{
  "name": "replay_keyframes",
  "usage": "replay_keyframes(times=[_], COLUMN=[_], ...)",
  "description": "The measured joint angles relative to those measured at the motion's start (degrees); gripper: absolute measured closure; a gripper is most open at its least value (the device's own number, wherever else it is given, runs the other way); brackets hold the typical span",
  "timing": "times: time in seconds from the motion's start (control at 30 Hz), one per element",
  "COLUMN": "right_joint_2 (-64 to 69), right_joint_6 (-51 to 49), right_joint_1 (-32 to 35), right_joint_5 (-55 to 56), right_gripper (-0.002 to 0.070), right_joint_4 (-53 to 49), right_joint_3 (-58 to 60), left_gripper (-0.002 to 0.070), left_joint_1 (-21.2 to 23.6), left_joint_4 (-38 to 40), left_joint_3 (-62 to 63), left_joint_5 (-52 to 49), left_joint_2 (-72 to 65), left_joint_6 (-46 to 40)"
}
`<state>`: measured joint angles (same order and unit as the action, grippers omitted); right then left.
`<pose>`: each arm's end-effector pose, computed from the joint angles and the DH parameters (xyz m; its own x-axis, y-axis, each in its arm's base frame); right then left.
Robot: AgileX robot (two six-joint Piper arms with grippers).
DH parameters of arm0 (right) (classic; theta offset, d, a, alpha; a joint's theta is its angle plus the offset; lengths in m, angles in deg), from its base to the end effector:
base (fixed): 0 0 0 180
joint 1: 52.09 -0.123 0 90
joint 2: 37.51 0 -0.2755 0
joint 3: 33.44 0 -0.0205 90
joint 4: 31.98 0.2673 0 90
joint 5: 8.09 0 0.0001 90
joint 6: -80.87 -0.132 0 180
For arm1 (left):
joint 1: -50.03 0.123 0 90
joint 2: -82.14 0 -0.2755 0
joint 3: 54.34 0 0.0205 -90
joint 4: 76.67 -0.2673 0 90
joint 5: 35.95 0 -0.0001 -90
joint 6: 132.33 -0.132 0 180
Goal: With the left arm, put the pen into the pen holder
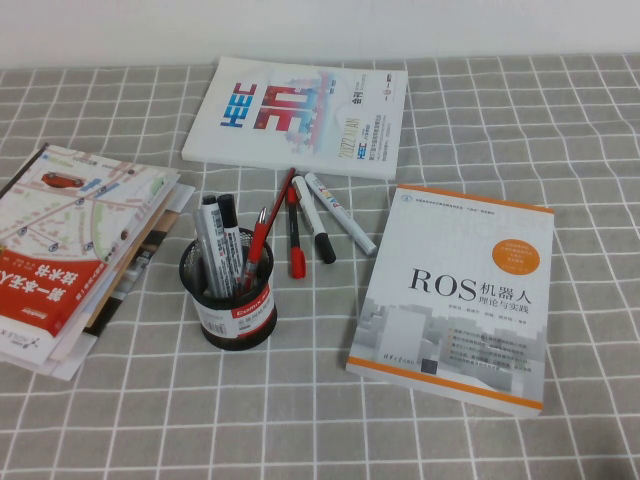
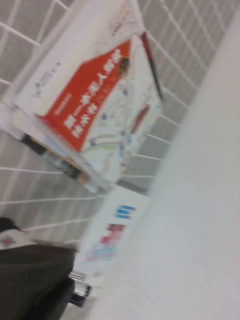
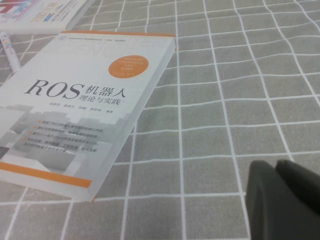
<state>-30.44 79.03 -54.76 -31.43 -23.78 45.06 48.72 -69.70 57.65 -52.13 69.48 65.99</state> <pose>0.1158 0.0129 0.1557 -0.3322 0.1474 -0.9316 -0.0465 0.9840 0.1722 0.1225 -0.0073 0.2314 -0.1301 -0.4198 -0.8983 0.0015 0.9059 -0.4236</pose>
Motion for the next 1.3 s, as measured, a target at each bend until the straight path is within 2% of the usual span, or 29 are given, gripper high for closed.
replay_keyframes(times=[0.17,0.27,0.37,0.67,0.87,1.03,1.3], right_joint_2=[0.0,0.0,0.0,0.0,0.0,0.0,0.0], right_joint_6=[0.0,0.0,0.0,0.0,0.0,0.0,0.0], right_joint_1=[0.0,0.0,0.0,0.0,0.0,0.0,0.0], right_joint_5=[0.0,0.0,0.0,0.0,0.0,0.0,0.0], right_gripper=[0.0691,0.0691,0.0691,0.0691,0.0691,0.0691,0.0692], right_joint_4=[0.0,0.0,0.0,0.0,0.0,0.0,0.0], right_joint_3=[0.0,0.0,0.0,0.0,0.0,0.0,0.0], left_gripper=[0.0675,0.0675,0.0675,0.0675,0.0675,0.0675,0.0675], left_joint_1=[0.0,0.0,0.0,0.0,0.0,-3.3,-12.1], left_joint_4=[0.9,3.5,5.5,9.8,10.3,9.0,6.3], left_joint_3=[14.4,24.6,32.9,50.4,66.1,82.0,106.0], left_joint_5=[-17.6,-30.2,-37.3,-39.8,-46.0,-51.2,-54.8], left_joint_2=[-13.5,-24.4,-33.9,-54.4,-71.3,-85.0,-103.8], left_joint_6=[-5.9,-13.7,-18.3,-26.9,-30.2,-31.9,-32.2])
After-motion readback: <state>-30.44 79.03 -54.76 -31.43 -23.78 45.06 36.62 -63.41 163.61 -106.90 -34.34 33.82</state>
